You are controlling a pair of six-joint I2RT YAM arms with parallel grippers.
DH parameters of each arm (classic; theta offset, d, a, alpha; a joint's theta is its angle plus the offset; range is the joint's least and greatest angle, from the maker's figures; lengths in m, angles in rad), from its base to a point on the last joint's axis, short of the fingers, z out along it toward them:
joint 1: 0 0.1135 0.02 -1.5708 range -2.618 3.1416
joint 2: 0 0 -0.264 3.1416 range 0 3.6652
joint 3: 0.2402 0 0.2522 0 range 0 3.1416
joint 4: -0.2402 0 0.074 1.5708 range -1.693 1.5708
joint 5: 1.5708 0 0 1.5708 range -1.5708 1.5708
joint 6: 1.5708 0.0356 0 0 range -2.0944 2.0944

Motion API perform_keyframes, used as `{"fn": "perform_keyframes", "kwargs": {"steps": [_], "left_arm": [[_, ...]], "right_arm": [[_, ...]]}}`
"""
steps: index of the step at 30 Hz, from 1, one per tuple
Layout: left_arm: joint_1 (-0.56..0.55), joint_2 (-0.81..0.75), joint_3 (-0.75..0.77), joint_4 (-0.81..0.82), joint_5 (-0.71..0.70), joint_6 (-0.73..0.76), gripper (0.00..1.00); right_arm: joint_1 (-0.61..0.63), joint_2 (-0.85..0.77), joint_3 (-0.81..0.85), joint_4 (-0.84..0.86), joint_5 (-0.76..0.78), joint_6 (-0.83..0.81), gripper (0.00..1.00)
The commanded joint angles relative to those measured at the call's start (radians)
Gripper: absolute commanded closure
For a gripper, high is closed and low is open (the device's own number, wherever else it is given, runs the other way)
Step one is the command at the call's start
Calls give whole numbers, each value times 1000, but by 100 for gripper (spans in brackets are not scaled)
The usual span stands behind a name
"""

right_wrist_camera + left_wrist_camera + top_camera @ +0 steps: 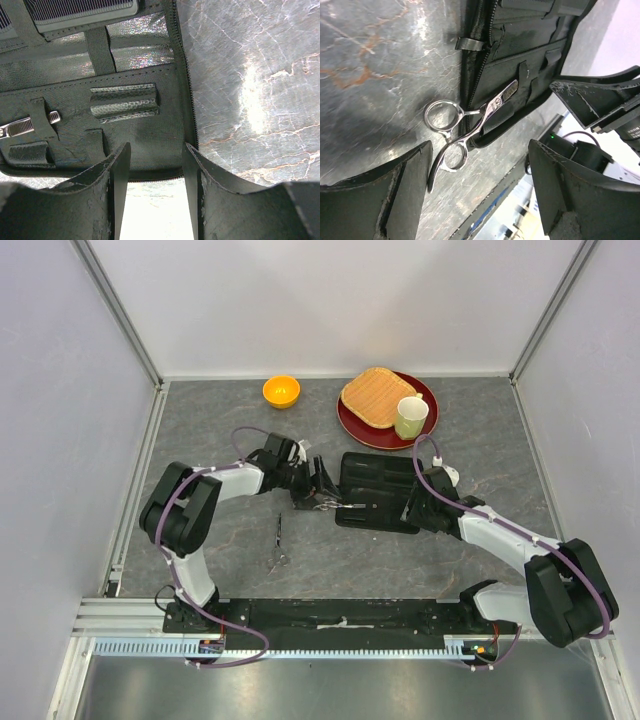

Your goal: Sort the hair-cutting tools

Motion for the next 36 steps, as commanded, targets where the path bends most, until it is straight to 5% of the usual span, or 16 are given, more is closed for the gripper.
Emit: {"fn": "perform_keyframes", "kwargs": {"steps": [1,4,6,12,36], "left_arm": [[-8,-69,32,-136,-167,110,17],[-14,-57,27,-144,-173,116,24],[-19,-51,29,-151,-175,120,42],[-34,-36,44,-159,-191,136,65],[-79,90,191,-173,-159,226,80]], "right_arm": [[-5,16,-43,-23,41,2,46],[-4,21,-41,-20,41,2,46],[-5,23,-41,-20,41,0,46],[-5,29,-43,-18,38,0,46],[-5,49,-43,-9,55,6,46]]}}
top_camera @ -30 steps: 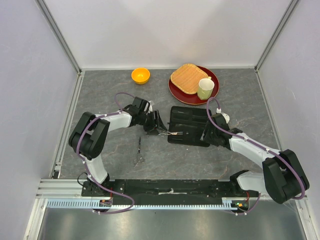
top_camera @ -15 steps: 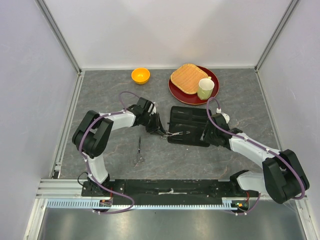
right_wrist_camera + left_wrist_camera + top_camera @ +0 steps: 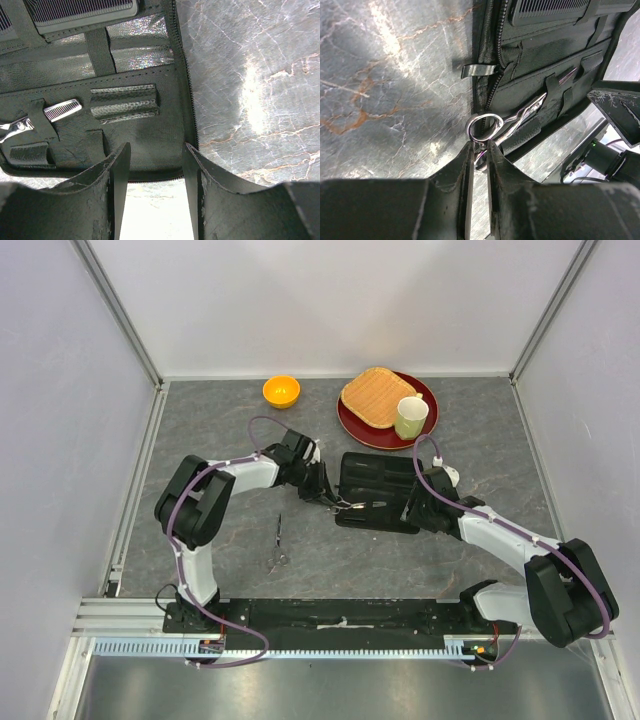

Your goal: Sort the hair-cutting tools

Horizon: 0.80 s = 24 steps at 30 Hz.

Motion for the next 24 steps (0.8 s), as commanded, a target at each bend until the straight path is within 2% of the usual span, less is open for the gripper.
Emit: {"fn": "perform_keyframes", "kwargs": {"steps": [1,9,24], "left_arm": [[-12,26,61,-2,11,66,80],[-23,38,108,-54,-20,155,86],[-82,64,182,-96,-89,267,87]], "right_arm": [[-7,47,-39,-14,53,4,46],[-5,55,-34,-14,56,4,46],[-5,72,-30,-12,55,3,46]]}}
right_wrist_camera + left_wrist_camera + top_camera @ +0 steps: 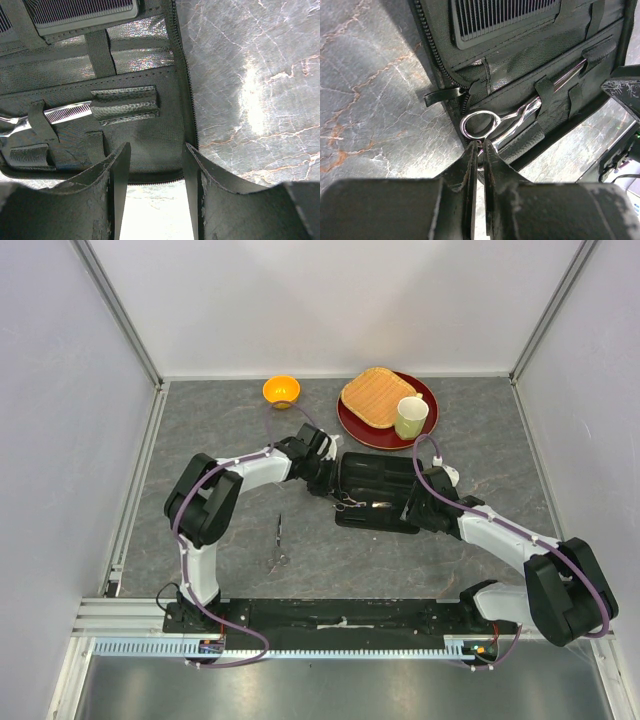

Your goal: Sort the hair-cutting tools

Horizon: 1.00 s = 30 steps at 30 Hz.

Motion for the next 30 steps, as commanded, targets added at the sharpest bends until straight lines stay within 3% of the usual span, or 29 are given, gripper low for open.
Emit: {"fn": "perform_keyframes", "kwargs": {"steps": [1,19,30], "left_arm": [[-23,19,48,4,-22,65,87],[-84,60,111,-10,-2,87,88],[-113,103,145,7,-28,64,88]], "right_arm": [[-7,58,-31,-17,50,0,46],[-5,52,-17,-1,47,-7,46],[-7,-83,35,-2,86,-38,43]]}}
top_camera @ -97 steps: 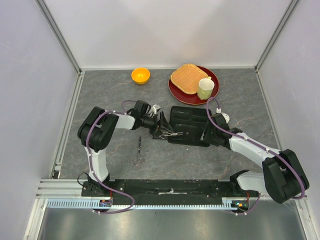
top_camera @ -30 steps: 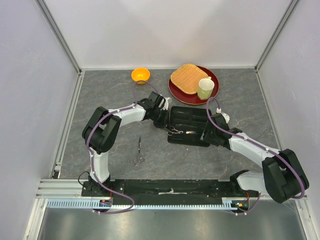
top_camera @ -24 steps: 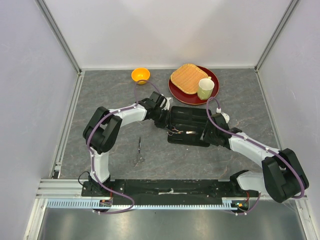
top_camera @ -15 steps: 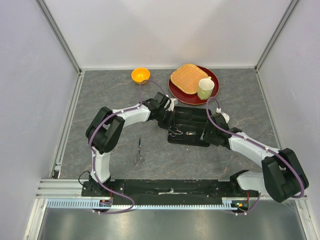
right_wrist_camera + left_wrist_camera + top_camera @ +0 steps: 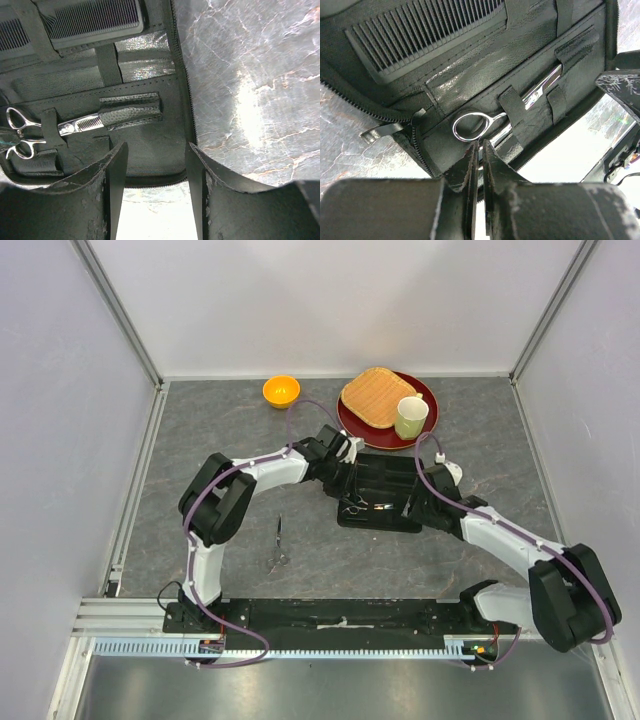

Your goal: Sort the hair-cutting tools

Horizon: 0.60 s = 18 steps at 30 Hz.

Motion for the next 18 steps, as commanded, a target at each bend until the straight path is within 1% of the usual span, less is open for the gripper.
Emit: {"fn": "perform_keyframes", "kwargs": {"steps": [1,7,12,13,15,18], "left_arm": [[-20,40,42,34,-10,15,88],[-22,54,43,65,-24,-8,84],[-23,63,42,65,19,7,79],[-20,62,43,48,11,12,76],[-22,54,40,33,-10,30,74],[-22,3,14,22,-56,42,67]], "right_arm": [[-3,-54,29,-2,54,-27,43],[-3,-102,26,-2,65,-37,41],[-5,-128,26,-11,68,-37,41],[-3,-132,24,-14,71,-37,41],[-3,-145,30,-23,69,-33,41],[-3,-162,44,-32,62,-27,40]]}}
